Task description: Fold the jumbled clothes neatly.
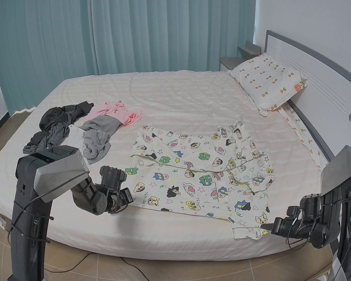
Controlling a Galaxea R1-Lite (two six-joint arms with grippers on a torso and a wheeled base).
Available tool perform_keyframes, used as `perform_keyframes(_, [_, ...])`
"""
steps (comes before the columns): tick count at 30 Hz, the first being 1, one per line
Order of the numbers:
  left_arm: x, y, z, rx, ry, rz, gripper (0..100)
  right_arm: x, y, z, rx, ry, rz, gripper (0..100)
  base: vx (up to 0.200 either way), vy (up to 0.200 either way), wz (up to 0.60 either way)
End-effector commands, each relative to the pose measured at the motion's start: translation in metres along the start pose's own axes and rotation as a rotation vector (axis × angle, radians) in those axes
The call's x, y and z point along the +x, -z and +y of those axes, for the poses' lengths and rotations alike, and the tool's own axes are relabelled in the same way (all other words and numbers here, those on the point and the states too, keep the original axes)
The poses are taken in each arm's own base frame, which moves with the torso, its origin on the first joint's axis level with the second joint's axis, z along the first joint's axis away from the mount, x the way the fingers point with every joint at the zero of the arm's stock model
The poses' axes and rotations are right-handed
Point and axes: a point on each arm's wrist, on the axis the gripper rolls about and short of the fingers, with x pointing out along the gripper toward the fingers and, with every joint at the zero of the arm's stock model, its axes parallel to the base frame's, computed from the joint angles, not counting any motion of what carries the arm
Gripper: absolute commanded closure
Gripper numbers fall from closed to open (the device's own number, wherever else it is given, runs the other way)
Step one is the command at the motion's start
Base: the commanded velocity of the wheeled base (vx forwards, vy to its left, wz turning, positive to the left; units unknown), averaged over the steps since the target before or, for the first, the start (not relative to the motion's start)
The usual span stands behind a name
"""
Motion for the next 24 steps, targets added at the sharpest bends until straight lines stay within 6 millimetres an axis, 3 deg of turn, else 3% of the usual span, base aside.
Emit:
perform_keyframes(1, [-0.015, -0.009, -0.001, -0.017, 0.012, -0.025, 100, -0.005, 0.003, 0.001, -0.02, 0.003, 0.007, 100, 0.0, 0.0, 0.0])
perform_keyframes(5, [-0.028, -0.007, 0.003, -0.029, 0.004, -0.014, 100, -0.007, 0.005, 0.002, -0.048, 0.007, 0.015, 100, 0.0, 0.0, 0.0])
perform_keyframes(24, [-0.041, 0.011, 0.018, -0.067, -0.042, 0.049, 100, -0.027, 0.019, 0.003, -0.104, 0.041, 0.073, 100, 0.0, 0.0, 0.0])
